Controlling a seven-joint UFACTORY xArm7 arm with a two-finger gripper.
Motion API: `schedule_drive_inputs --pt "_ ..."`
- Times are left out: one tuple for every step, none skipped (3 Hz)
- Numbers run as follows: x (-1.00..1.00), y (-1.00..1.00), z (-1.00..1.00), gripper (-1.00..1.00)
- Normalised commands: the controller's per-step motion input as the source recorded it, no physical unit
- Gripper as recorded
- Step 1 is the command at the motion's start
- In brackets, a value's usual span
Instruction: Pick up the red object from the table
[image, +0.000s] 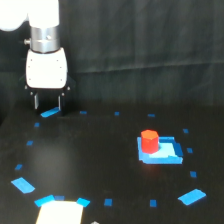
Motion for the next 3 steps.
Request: schedule_drive_inputs --pt "1.00 0.07 -0.60 1.00" --pt "1.00 -0.59 -0.35 0.80" --pt "1.00 -0.17 -0.16 0.95"
